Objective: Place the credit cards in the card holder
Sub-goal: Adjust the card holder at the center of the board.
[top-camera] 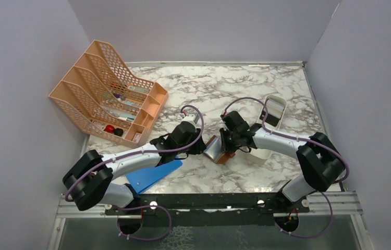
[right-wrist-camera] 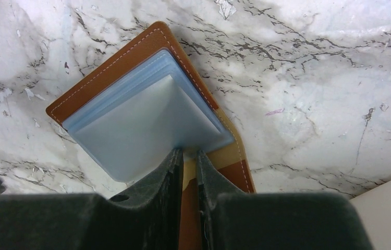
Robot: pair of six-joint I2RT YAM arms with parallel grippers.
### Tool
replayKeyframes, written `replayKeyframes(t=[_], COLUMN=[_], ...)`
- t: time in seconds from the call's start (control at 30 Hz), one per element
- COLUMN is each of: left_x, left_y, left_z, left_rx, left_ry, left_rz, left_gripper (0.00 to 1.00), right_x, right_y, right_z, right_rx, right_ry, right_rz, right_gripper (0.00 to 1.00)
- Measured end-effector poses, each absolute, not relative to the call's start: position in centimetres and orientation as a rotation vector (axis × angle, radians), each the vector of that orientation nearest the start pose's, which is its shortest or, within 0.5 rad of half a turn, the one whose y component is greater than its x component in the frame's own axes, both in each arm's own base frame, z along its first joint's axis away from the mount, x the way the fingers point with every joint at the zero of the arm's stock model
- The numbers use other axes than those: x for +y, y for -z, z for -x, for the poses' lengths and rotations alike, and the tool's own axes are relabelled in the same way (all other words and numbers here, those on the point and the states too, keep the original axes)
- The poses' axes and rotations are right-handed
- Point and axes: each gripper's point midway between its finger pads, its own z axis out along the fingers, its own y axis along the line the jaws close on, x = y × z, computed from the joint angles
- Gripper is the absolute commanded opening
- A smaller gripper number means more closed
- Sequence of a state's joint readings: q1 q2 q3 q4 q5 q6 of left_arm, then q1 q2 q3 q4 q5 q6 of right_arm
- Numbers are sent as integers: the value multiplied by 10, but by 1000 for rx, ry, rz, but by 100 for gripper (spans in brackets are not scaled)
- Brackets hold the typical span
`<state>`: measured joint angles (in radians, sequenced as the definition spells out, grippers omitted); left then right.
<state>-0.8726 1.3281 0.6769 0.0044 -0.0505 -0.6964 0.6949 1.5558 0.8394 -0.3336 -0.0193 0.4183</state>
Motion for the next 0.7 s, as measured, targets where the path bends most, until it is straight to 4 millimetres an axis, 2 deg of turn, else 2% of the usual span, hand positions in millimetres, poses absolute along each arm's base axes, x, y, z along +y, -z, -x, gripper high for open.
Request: replayKeyframes(t=[0.23, 0.43, 0.6, 0.7], left_x=[-292, -292, -297, -296], left_y=[-65, -61, -67, -64], left_z=[-223, -232, -244, -250], left_rx=[2407, 2418, 2394, 2394], left_ry=[705, 684, 823, 907], left_rz=[-205, -214, -194, -185], left_gripper=[37, 43, 46, 48], right_x=[224, 219, 216, 217], right_y=[-27, -25, -25, -25], right_z=[-240, -234, -233, -234], right_rx=[2618, 2594, 2560, 2547], right_ry=[-411, -417, -425, -430], right_rz=[370, 386, 416, 429], right_gripper=[20, 21, 21, 21])
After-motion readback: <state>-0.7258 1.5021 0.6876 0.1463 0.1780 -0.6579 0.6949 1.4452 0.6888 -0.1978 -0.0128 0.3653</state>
